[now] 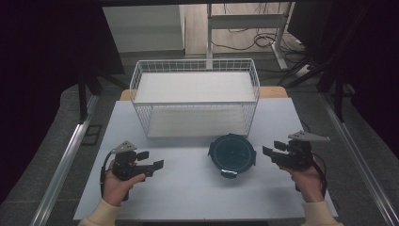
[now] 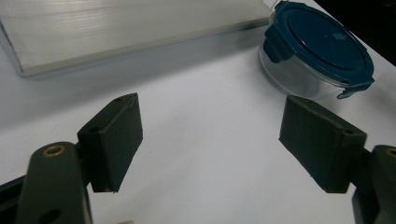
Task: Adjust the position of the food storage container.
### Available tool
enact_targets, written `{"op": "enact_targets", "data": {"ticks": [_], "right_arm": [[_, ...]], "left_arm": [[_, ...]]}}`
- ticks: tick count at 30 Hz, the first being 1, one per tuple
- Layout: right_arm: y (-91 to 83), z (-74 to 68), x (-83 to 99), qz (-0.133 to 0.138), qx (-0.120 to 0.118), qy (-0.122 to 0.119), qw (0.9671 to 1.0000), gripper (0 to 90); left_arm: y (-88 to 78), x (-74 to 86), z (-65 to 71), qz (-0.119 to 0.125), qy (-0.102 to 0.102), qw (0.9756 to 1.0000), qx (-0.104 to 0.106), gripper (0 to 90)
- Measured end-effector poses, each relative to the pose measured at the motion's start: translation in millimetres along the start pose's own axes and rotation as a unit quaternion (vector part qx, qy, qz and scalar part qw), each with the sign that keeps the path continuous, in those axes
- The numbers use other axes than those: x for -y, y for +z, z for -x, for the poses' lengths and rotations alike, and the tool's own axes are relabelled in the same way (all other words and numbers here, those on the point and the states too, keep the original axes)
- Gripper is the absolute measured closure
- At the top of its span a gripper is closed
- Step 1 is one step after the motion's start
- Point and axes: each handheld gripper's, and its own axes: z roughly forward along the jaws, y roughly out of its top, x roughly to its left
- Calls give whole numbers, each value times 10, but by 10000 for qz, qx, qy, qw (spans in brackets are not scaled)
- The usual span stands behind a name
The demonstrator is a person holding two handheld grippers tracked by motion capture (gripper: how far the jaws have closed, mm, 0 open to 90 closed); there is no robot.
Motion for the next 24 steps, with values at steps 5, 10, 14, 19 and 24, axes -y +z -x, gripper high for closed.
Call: {"op": "enact_targets", "data": {"ticks": [5,10,14,19,24], "right_arm": [[38,-3,-86,-110,166,-105,9997,656],[110,-22,-172,-218,42,-273,9994,821],[217,-34,-245,-314,-35,-420,9986,887],[392,-39,-321,-429,-70,-518,9977,896],[630,-56,-383,-607,-6,-616,9963,896]], "left_arm": [[-1,3,-14,-19,-14,10000,-26,208],[-6,3,-17,-10,-33,10000,-45,209],[4,6,-23,-20,-55,10000,-51,209],[34,22,-10,-77,-30,10000,-50,209],[68,35,-1,-136,-15,9999,-35,209]]}}
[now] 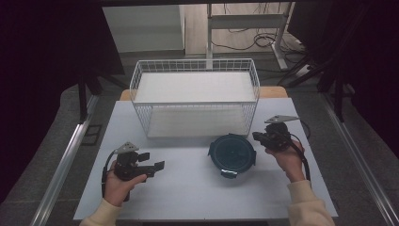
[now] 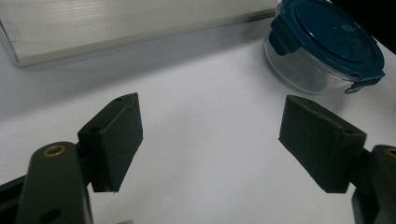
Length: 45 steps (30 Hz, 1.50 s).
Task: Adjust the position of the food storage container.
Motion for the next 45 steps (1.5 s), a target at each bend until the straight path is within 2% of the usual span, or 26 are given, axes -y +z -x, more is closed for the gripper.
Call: {"op": "enact_targets", "data": {"ticks": [3,8,10,12,18,22,26,34,45], "right_arm": [[164,-12,13,-252,92,-170,9995,896],[321,-25,40,-456,191,-301,9983,895],[375,-29,47,-549,226,-372,9975,896],[384,-25,48,-505,236,-367,9978,896],[487,-20,84,-864,289,-461,9948,899],[515,-50,90,-866,351,-463,9945,900],[534,-125,87,-856,235,-534,9946,900],[561,-284,78,-869,186,-750,9932,900],[552,-407,94,-880,90,-810,9928,900]], "left_arm": [[9,3,2,-4,-40,10000,91,209],[15,3,-1,-13,-29,10000,32,210],[15,4,-3,-15,-26,10000,21,210],[16,6,-5,-16,-25,10000,4,210],[26,5,-8,-30,-30,10000,-8,211],[35,5,-8,-43,-41,10000,-5,211],[51,2,3,-67,-23,10000,6,211],[41,3,-10,-57,-40,10000,-4,211],[50,6,0,-98,-10,10000,7,211]]}}
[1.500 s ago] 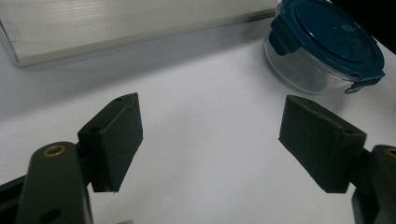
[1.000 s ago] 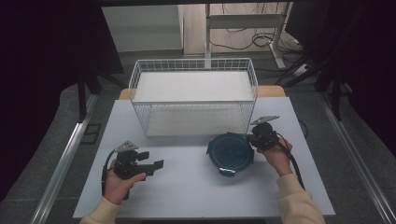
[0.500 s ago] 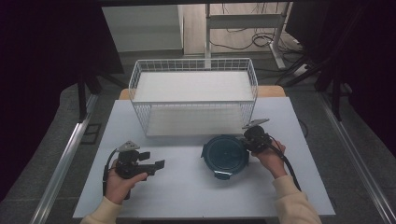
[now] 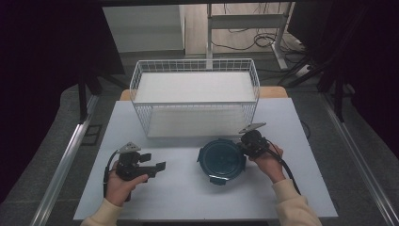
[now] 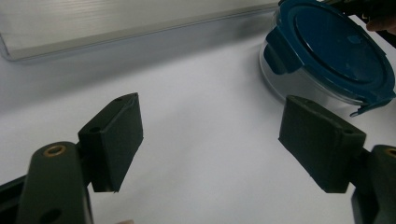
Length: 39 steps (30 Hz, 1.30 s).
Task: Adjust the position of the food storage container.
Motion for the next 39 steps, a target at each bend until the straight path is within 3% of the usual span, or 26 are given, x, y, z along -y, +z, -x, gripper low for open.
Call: {"op": "enact_targets", "data": {"ticks": [9,16,22,23,29,39], "right_arm": [[47,-203,-56,7,-178,-242,9995,900],[93,-313,-78,33,-318,-301,9990,900],[153,-452,-114,15,-572,-433,9974,900],[164,-501,-128,-6,-549,-570,9969,900],[174,-520,-136,41,-538,-606,9967,900],[210,-671,-200,154,-572,-752,9954,900]], "left_arm": [[-6,1,-9,16,-34,10000,-28,215],[-3,1,-10,-4,-57,10000,-23,216],[-12,0,-22,3,-86,10000,-43,217],[-11,1,-24,5,-93,9999,-43,217],[-8,1,-23,-15,-83,10000,-33,217],[0,2,-27,-47,-77,9999,-50,218]]}}
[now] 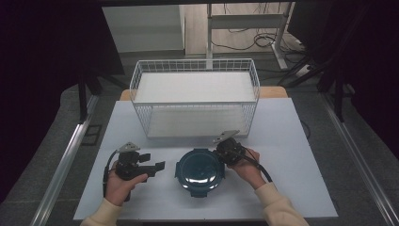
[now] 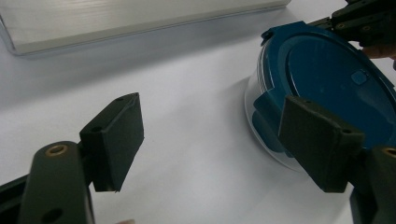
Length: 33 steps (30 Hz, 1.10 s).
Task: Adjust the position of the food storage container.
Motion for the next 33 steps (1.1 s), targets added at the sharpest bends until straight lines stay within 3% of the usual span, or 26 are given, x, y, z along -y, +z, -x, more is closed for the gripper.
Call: {"op": "enact_targets", "data": {"ticks": [6,9,10,12,14,15,16,19,22,23,26,29,33], "right_arm": [[30,-10,-7,47,11,25,10000,900],[-21,-2,-5,209,28,23,9998,899],[-105,13,5,312,235,-9,9992,899],[-163,28,18,396,256,36,9989,899],[-373,70,89,743,131,358,9965,898],[-373,70,89,743,131,358,9965,898],[-516,76,161,915,60,474,9947,897],[-652,78,262,1077,-68,645,9921,879],[-778,82,396,1196,-165,831,9892,750],[-819,81,455,1281,-157,971,9869,621],[-860,96,579,1404,-221,1289,9814,394],[-845,107,629,1449,-301,1403,9790,325],[-812,120,652,1403,-296,1465,9788,293]], "left_arm": [[-8,-1,-15,17,-9,10000,-3,218],[-16,0,-24,37,-29,10000,-12,218],[-30,5,-32,52,-45,10000,-19,218],[-36,5,-37,62,-43,10000,-25,218],[-43,5,-42,65,-52,10000,-41,218],[-43,5,-42,65,-52,10000,-41,218],[-45,5,-39,68,-50,10000,-46,218],[-53,5,-27,81,-37,10000,-40,217],[-79,1,-5,132,5,9999,-24,216],[-87,-1,2,151,20,9999,-35,216],[-117,-13,32,222,69,9997,-35,216],[-124,-19,55,241,102,9997,-7,216],[-108,-21,81,209,145,9997,40,214]]}}
